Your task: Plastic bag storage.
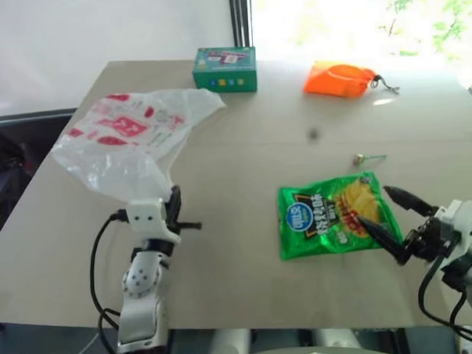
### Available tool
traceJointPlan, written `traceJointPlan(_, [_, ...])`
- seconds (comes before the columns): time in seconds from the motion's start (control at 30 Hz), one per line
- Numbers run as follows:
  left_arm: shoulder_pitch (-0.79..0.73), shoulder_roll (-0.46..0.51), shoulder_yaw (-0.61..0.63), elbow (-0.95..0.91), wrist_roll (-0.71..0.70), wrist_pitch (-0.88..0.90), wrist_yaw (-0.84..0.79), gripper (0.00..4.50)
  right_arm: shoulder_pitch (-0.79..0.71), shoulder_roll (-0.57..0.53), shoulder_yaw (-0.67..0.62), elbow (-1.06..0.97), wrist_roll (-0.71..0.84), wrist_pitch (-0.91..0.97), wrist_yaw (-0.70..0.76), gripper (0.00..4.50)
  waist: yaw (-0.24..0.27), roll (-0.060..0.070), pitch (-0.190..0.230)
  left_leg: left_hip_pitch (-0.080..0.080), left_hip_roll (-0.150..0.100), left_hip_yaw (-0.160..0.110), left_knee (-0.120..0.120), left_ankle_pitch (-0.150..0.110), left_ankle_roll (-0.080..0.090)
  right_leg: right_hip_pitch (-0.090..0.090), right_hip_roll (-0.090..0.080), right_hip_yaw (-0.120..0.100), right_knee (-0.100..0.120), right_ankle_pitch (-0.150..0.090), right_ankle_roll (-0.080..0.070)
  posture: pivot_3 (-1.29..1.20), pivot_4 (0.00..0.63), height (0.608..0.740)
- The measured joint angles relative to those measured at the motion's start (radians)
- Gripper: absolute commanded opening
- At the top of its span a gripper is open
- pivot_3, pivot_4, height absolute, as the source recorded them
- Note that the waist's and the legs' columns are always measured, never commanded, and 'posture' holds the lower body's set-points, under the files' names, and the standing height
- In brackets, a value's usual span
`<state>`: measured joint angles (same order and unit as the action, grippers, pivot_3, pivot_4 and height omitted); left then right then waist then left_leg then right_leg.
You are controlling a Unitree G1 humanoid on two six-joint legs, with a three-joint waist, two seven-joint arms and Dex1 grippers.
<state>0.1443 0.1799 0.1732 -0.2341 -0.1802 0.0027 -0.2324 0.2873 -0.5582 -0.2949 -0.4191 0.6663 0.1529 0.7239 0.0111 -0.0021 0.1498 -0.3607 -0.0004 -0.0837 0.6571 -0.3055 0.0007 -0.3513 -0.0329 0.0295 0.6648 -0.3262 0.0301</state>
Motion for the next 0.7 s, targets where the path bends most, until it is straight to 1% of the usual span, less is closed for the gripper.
traceJointPlan(0.2, [0.072,0.014,0.01,-0.03,-0.005,-0.001,-0.023,0.06,-0.054,-0.063,-0.016,0.001,0.203,0.324,-0.117,4.5,0.002,0.0,0.0,-0.001,0.0,0.0,0.0,0.0,0.0,-0.001,0.0,0.0,0.0,0.0,0.0,0.0,0.15,0.74])
traceJointPlan(0.4, [0.142,0.015,-0.001,-0.08,-0.021,-0.002,-0.058,0.06,-0.113,-0.144,-0.018,0.005,0.428,0.612,-0.144,4.5,0.001,0.0,0.0,-0.002,0.0,0.0,0.001,-0.002,0.004,-0.001,0.0,0.0,0.0,0.0,0.0,0.0,0.15,0.74])
traceJointPlan(0.5, [0.179,0.015,-0.017,-0.096,-0.03,-0.003,-0.078,0.06,-0.162,-0.151,0.01,0.031,0.441,0.681,-0.159,4.5,0.0,0.0,0.0,-0.001,0.0,0.0,0.001,-0.003,0.005,-0.001,0.001,0.0,0.001,0.0,0.0,0.0,0.15,0.74])
traceJointPlan(0.6, [0.207,0.019,-0.016,-0.101,-0.03,-0.009,-0.087,0.06,-0.221,-0.149,0.067,0.076,0.432,0.733,-0.16,4.5,0.0,0.0,0.0,-0.001,0.0,0.0,0.002,-0.003,0.005,-0.001,0.001,0.0,0.001,0.0,0.0,0.0,0.15,0.74])
traceJointPlan(0.7, [0.214,0.027,-0.013,-0.099,-0.029,-0.015,-0.089,0.06,-0.27,-0.119,0.1,0.086,0.436,0.766,-0.164,4.5,0.0,0.0,0.0,-0.002,0.0,-0.001,0.002,-0.003,0.005,-0.001,0.001,-0.001,0.001,0.0,0.0,0.0,0.15,0.74])
